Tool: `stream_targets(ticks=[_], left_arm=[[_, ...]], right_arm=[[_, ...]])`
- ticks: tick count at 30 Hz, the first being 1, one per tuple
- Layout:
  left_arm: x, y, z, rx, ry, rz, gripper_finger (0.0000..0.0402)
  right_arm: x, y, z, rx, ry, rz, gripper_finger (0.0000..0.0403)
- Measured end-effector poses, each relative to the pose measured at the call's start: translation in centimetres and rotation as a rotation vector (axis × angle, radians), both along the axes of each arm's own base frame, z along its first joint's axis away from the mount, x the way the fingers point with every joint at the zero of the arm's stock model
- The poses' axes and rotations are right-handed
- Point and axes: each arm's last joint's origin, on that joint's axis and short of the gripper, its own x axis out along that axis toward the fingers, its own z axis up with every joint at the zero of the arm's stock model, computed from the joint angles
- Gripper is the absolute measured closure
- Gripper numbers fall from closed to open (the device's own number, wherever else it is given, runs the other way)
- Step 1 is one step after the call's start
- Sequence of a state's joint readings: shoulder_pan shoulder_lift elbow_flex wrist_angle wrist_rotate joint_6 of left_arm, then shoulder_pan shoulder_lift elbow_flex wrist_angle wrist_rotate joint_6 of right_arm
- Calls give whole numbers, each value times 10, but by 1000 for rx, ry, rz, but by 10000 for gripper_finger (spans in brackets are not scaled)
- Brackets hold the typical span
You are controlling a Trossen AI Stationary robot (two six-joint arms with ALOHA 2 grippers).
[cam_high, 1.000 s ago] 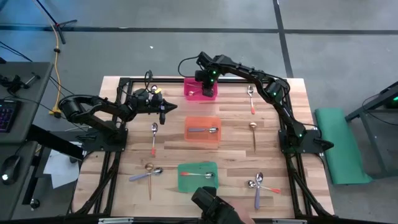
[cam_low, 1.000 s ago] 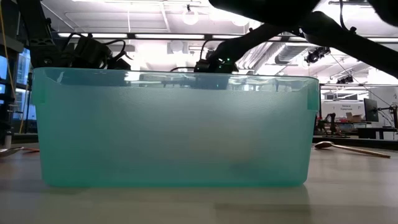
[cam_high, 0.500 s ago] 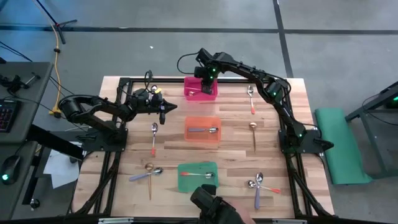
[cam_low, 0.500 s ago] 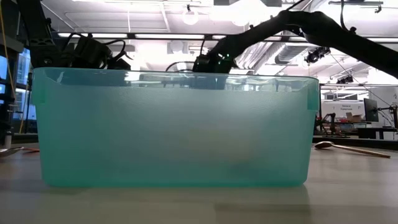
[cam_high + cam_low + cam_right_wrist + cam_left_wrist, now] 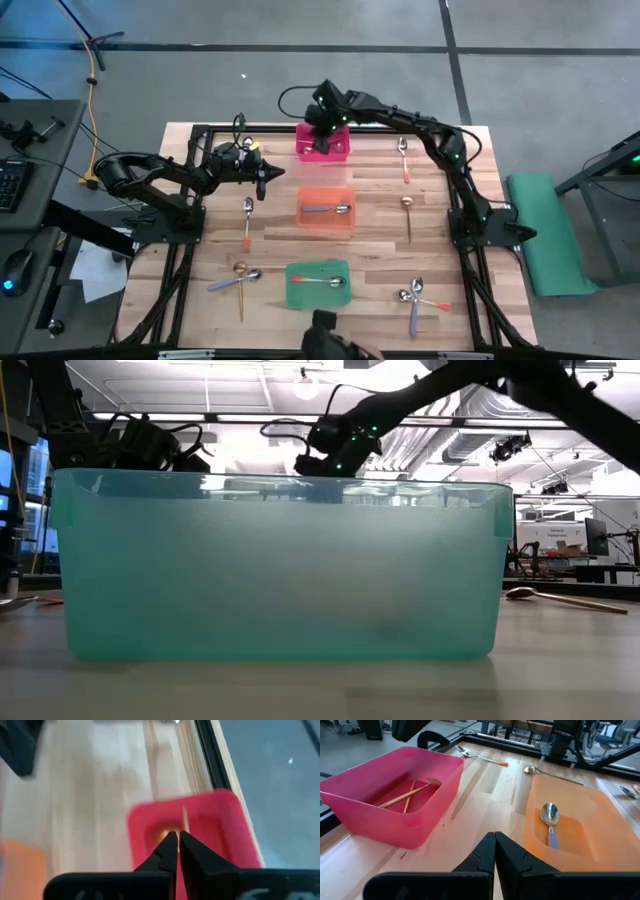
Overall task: Sort silverware by color (type)
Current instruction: Put the bottom right orange spoon into the green bin
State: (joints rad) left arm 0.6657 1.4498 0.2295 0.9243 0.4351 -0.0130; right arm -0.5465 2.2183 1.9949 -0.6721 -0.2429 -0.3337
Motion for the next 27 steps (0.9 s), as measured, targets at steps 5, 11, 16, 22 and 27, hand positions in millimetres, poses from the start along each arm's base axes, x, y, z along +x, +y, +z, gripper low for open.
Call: stream_targets(ticks=[5,11,16,22,27], left_arm=[[0,0,0,3,5,-3,401],[1,-1,-1,17,9,-11,401],[1,-1,0,16,6,-10,401],[1,-1,0,15,6,-13,401],[1,-2,-1,12,10,-18,401]], right_arm=[[-10,31,-8,-8,-143,-68,402],[-51,83,-7,0,-238,-213,403],[-89,137,-6,15,-244,-364,403],[-129,198,-19,155,-254,-482,403],[-152,243,-35,251,-151,-555,403]])
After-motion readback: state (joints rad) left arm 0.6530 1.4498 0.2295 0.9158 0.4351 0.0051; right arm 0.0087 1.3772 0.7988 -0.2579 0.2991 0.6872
